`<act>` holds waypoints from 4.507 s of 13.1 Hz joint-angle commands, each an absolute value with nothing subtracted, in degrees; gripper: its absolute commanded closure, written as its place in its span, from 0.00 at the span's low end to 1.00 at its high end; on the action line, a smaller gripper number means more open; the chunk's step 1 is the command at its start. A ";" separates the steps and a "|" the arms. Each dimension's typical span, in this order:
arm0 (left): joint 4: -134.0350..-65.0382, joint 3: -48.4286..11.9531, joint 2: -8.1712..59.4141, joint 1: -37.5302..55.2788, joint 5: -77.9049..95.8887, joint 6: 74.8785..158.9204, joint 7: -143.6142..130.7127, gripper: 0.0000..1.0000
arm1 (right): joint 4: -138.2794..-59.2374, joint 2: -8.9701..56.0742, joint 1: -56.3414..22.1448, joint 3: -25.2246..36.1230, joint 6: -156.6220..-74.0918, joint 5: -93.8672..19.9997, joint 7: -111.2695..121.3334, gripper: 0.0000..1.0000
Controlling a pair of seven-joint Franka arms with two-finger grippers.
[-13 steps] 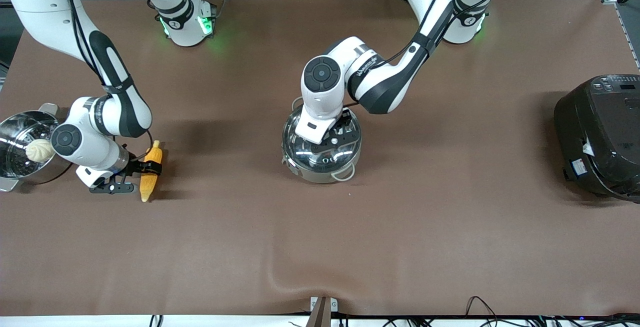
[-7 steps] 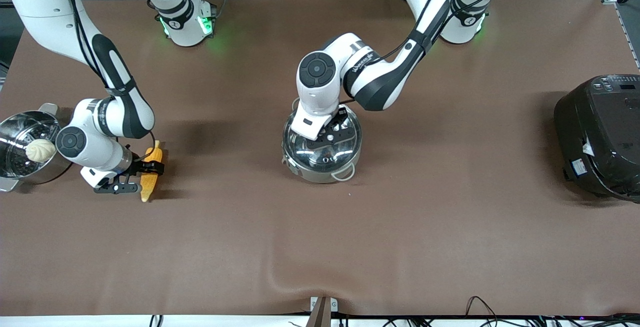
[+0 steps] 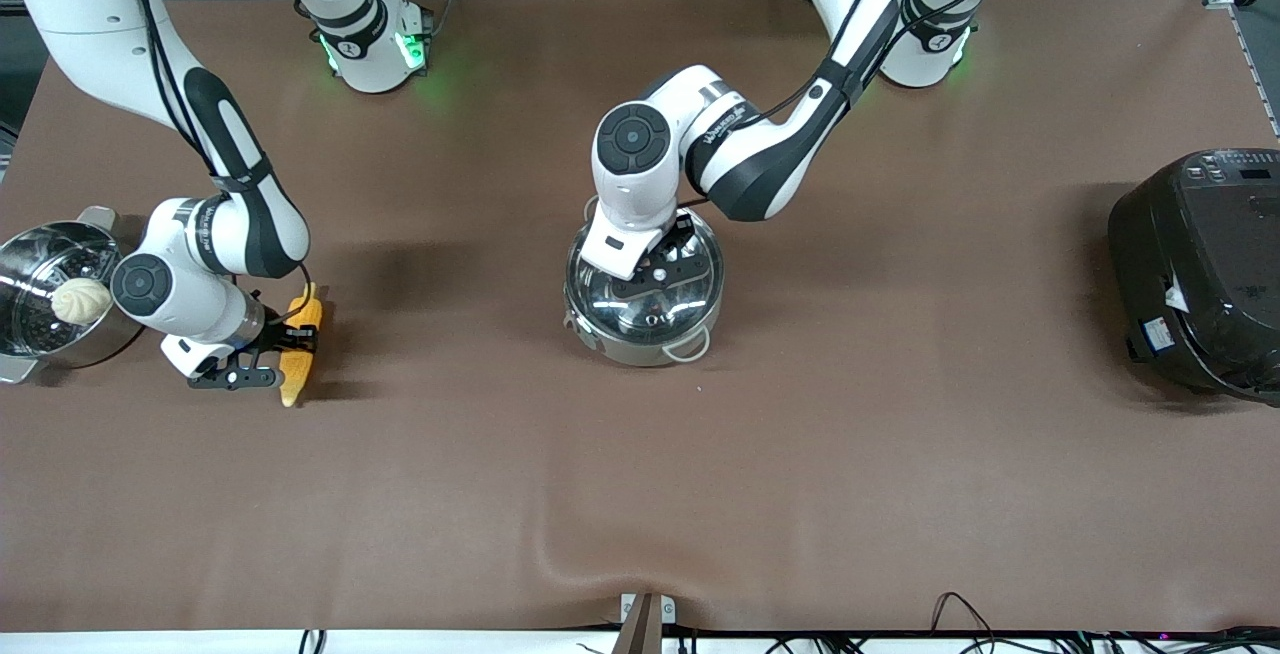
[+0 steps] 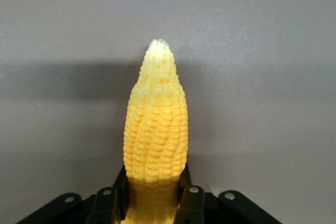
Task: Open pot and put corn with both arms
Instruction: 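Close the right gripper on the yellow corn while the left gripper holds the lid, then lift the lid aside with the left gripper while the right gripper carries corn, then lower the corn into the pot with the right gripper while the left sets lid, then open the right gripper and withdraw both grippers from the pot and lid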
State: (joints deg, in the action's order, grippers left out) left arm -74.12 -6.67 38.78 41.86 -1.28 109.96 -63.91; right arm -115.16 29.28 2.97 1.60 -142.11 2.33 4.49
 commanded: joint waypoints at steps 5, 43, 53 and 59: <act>-74.88 -5.98 30.35 39.74 -2.81 103.47 -63.20 1.00 | -103.20 25.59 1.15 1.23 -124.83 2.46 3.52 0.93; -123.05 -6.59 16.90 -2.37 -5.54 141.69 -19.53 0.00 | -76.64 40.61 -47.81 1.14 -117.60 -4.13 -57.10 0.55; -103.31 -7.91 2.64 -2.99 -0.44 107.81 -17.58 0.00 | -78.21 32.28 -39.48 1.41 -117.01 -3.78 -50.54 0.00; -91.95 -7.47 1.67 -3.08 -0.70 94.58 -7.31 0.00 | -78.66 16.46 -25.95 1.32 -95.30 -4.22 -36.51 0.00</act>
State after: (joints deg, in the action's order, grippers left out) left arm -94.92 -7.31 1.26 -2.42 -1.70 97.27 -10.82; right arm -75.74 22.22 -30.49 2.45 -98.95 -3.37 -41.00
